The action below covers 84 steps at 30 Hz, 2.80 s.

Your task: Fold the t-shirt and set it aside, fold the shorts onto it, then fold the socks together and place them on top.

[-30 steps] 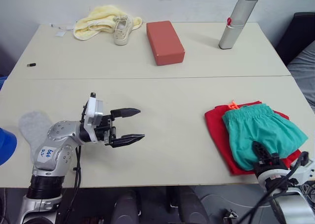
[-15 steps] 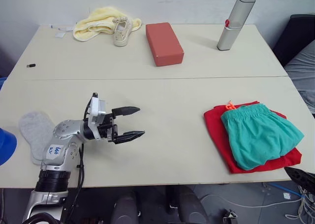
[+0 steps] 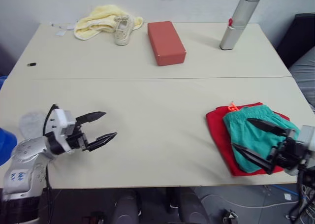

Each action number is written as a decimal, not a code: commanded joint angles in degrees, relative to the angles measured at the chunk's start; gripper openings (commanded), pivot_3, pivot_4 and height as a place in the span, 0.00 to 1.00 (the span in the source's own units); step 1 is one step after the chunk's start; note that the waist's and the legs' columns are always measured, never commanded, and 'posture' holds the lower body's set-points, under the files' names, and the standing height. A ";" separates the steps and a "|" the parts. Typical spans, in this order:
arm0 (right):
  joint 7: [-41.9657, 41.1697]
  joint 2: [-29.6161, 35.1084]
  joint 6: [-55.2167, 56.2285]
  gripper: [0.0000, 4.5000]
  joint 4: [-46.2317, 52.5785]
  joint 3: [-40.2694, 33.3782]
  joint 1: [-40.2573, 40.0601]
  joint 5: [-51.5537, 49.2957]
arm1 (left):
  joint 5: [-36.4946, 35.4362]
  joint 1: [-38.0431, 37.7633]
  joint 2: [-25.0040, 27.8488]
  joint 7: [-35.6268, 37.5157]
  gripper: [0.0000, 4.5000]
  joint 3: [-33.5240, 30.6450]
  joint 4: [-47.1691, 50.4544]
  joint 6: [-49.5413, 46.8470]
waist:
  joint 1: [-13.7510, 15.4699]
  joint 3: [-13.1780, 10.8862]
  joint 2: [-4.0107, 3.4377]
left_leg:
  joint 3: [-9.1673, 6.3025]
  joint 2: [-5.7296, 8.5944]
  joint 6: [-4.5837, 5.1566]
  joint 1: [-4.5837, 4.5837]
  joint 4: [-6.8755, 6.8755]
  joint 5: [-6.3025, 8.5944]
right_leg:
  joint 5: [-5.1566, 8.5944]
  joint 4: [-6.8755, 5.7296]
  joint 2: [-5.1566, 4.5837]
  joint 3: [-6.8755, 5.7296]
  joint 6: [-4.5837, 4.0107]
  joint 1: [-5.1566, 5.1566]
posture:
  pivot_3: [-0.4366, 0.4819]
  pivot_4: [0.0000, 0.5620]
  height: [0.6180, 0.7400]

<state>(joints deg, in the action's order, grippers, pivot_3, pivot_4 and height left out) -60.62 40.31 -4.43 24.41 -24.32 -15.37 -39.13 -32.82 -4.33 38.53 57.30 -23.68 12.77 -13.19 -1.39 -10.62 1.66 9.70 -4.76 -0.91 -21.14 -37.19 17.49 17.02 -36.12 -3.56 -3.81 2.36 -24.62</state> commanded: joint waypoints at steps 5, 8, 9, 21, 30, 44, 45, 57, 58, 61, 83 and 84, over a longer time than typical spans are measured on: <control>-10.60 -2.45 8.45 0.99 -9.25 9.44 8.89 3.28 | -2.88 -19.54 -4.73 -7.74 1.00 -22.82 7.52 0.70 | -0.48 0.03 0.05 | 0.17 0.01 0.50 0.06 -0.14 0.29 | -0.04 0.04 -0.13 0.04 0.07 0.06 | 0.48 0.27 1.00; -13.08 -4.75 13.80 0.99 -12.74 12.19 11.24 5.89 | -2.53 -29.18 -9.38 -8.91 1.00 -30.51 3.90 1.80 | -0.78 0.06 0.11 | 0.19 -0.05 0.49 0.10 -0.18 0.33 | -0.04 0.04 -0.09 0.01 0.01 0.06 | 0.48 0.27 1.00; -13.71 -5.70 15.60 0.99 -13.77 12.81 11.67 6.50 | -2.87 -31.69 -10.67 -9.41 1.00 -32.50 2.01 1.56 | -0.74 0.06 0.11 | 0.20 -0.06 0.49 0.11 -0.19 0.36 | -0.02 0.03 -0.09 -0.01 -0.02 0.07 | 0.48 0.27 1.00; -17.24 -6.63 18.20 0.99 -12.84 15.19 10.94 4.19 | -11.33 -35.74 -11.98 -20.71 1.00 -36.99 -0.73 -11.51 | -0.30 0.14 0.28 | 0.03 -0.01 0.32 0.06 -0.46 0.48 | 0.19 0.20 -0.37 -0.24 -0.83 0.20 | 0.48 0.27 1.00; -13.74 -6.56 15.09 0.99 -3.31 16.69 11.92 2.64 | -30.00 -18.03 6.85 -41.85 1.00 -34.72 -7.67 -46.81 | -0.28 0.27 0.47 | -0.04 -0.01 0.24 0.09 -0.43 0.40 | -0.13 -0.23 -0.43 -0.27 -0.38 0.11 | 0.48 0.27 1.00; -8.80 -5.08 13.19 1.00 -1.08 15.01 11.43 3.53 | -26.67 -7.45 7.22 -45.92 0.87 -24.10 -8.98 -58.90 | -0.25 0.22 0.22 | -0.04 0.04 -0.25 0.54 -0.07 0.16 | 0.05 -0.72 -0.48 -0.29 -0.62 0.09 | 0.48 0.27 1.00; -8.62 -4.91 13.21 1.00 -1.17 14.98 11.53 3.65 | -26.98 -7.03 6.85 -44.65 0.80 -22.87 -8.05 -58.63 | -0.22 0.22 0.19 | -0.04 0.05 -0.25 0.62 -0.06 0.16 | 0.05 -0.72 -0.49 -0.28 -0.63 0.15 | 0.48 0.27 1.00; -7.87 -2.24 13.53 1.00 -1.38 12.83 9.91 4.11 | -30.01 1.88 -1.87 -39.98 0.00 -7.68 2.89 -58.48 | 1.13 0.29 0.12 | -0.03 0.20 -0.16 0.59 -0.04 0.10 | 0.01 -0.73 -0.59 -0.26 -0.55 0.20 | 0.48 0.27 1.00; -7.50 -2.25 13.53 1.00 -1.36 12.64 9.79 4.25 | -29.97 3.22 -3.36 -40.26 0.00 -5.01 4.24 -58.45 | 1.26 0.29 0.13 | -0.03 0.18 -0.17 0.59 -0.06 0.09 | 0.00 -0.74 -0.56 -0.27 -0.55 0.20 | 0.48 0.27 1.00; -6.66 -2.20 13.27 1.00 -0.89 12.34 9.05 4.52 | -28.83 6.88 -7.72 -41.95 0.00 1.46 6.90 -57.97 | 1.32 0.29 0.15 | -0.05 0.22 -0.13 0.57 -0.12 0.04 | -0.04 -0.77 -0.56 -0.26 -0.47 0.23 | 0.48 0.27 1.00; -7.67 -3.53 10.93 1.00 -0.79 17.73 16.41 2.90 | -60.40 -21.62 -14.01 -59.90 0.99 -28.33 4.77 -43.57 | -0.14 0.13 0.47 | -0.51 0.10 -0.11 0.69 -0.08 -0.02 | 0.13 -0.69 0.03 0.10 -0.76 0.21 | 0.48 0.27 1.00; -7.86 -3.54 10.80 1.00 -0.82 18.08 16.72 2.88 | -62.86 -21.78 -13.57 -62.85 1.00 -27.72 3.16 -43.02 | -0.06 0.12 0.48 | -0.52 0.10 -0.09 0.68 -0.08 -0.01 | 0.13 -0.67 0.03 0.10 -0.77 0.20 | 0.48 0.27 1.00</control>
<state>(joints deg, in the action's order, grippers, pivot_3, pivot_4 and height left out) -68.42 37.11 6.42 22.42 -6.53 0.80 -35.11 -91.06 -25.69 23.87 -1.32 -51.22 17.86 -57.19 -1.44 -10.50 2.14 9.16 -4.66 -1.02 -20.47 -37.28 17.49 17.18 -36.76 -3.54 -3.73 1.54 -24.41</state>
